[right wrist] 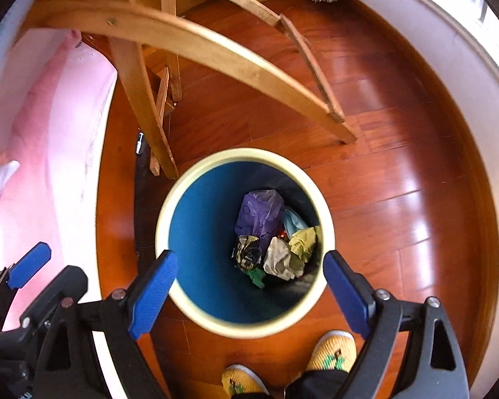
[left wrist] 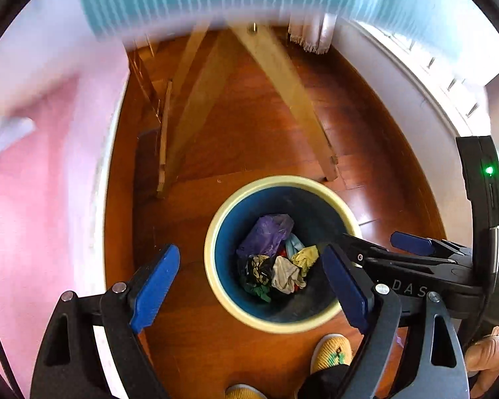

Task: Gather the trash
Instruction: 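Raise both tools from the bin back toward the table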

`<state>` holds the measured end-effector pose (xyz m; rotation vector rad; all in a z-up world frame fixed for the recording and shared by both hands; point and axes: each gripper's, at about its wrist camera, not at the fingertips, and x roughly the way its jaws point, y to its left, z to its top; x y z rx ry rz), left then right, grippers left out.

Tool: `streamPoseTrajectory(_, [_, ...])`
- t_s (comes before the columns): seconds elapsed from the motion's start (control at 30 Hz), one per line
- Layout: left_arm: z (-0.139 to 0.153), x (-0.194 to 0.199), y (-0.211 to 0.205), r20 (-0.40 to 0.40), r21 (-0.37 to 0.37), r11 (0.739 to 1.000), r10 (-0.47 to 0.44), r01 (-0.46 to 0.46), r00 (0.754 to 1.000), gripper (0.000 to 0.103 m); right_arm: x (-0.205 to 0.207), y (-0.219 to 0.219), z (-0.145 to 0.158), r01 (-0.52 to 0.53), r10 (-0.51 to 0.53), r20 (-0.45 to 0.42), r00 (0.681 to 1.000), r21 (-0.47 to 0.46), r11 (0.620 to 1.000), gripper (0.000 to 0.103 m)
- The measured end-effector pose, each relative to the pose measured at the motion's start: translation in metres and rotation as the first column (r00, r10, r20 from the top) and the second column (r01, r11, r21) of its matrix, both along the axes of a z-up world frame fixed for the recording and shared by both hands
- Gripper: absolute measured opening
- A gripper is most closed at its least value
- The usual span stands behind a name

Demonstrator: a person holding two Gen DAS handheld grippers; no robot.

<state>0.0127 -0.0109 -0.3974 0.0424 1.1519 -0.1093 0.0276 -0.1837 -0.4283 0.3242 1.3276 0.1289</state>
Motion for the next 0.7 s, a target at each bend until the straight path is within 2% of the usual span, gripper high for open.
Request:
streamPoseTrajectory(0.17, [0.078,-0.018,0.007,0.037,-0.008,0.999,0.031,-0.031,0.999,0.087,-0.020,-0.005,0.073,0.019,-0.019,-0.007,1.000,-0.004,1.000,0.090])
streamPoseTrajectory(0.33, [0.170,-0.036,0.020,0.093,-0.021,0.999,0.049,-0.047,0.994,0.087,-0.044,-0.003,0.168,0.016,-0.016,0.045,0.999,0.006,1.000,0.090])
streamPoseTrajectory(0.53, [0.283,-0.057,0.040,0.200,-0.040,0.998,0.056,-0.049,0.978,0.087,-0.074,0.004,0.295,-0.017,0.018,0.174,0.984,-0.009,1.000,0.090])
streamPoseTrajectory(0.7, [0.369,-0.079,0.058,0.306,-0.066,0.997,0.062,-0.043,0.950,0.087,-0.100,0.020,0.392,-0.039,0.077,0.326,0.942,-0.121,0.992,0.090])
